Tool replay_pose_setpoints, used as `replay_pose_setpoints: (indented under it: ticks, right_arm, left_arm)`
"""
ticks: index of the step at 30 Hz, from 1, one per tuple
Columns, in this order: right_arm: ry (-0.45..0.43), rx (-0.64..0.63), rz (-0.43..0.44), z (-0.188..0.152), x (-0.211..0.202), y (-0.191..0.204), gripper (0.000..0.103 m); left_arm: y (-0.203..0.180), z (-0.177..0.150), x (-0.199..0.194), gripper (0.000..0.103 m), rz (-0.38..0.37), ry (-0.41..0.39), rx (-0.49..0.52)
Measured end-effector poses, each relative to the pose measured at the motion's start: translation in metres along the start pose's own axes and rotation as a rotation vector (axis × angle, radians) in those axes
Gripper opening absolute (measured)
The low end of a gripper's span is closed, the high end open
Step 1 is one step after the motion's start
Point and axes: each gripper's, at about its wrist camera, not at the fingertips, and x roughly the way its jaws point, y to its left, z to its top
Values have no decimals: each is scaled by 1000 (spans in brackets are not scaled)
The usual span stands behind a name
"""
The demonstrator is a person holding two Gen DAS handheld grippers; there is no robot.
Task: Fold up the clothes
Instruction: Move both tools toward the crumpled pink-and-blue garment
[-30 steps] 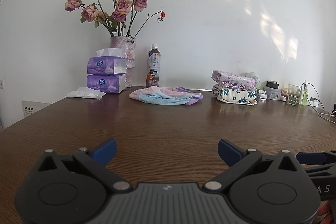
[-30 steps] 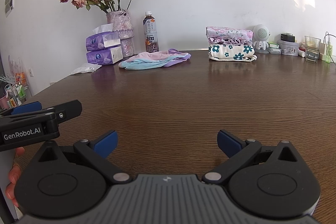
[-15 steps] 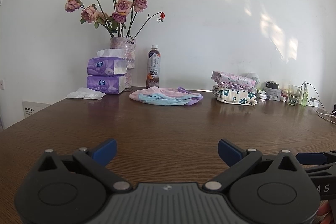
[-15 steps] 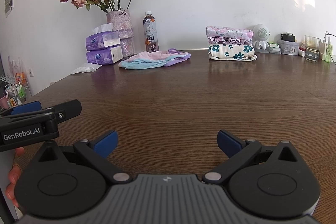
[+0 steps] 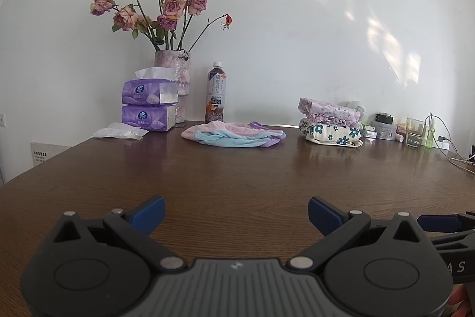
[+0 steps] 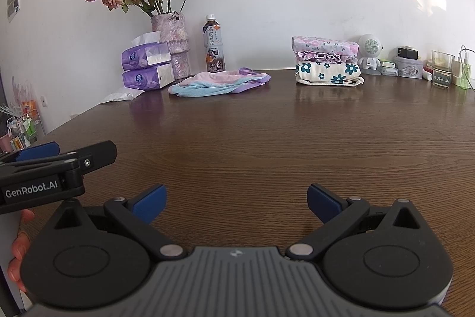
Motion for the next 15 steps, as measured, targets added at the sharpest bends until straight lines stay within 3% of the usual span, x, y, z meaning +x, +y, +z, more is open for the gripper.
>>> replay_pose_setpoints:
  ticks: [5, 8, 11, 15]
  right_arm:
    - [3, 0, 4, 0, 0, -1, 103]
    - [52, 1, 30, 4, 6, -3, 103]
    - [102, -12, 60, 14, 14, -6, 103]
    - [81, -47, 52, 38, 18, -8, 103]
  left_arm:
    - [-1, 0, 1, 103, -1, 4, -2]
    - [2, 4, 9, 103, -2, 65, -11]
    - [9, 12, 16, 103, -47, 111, -43]
    - [16, 39, 21, 103, -80, 122, -82]
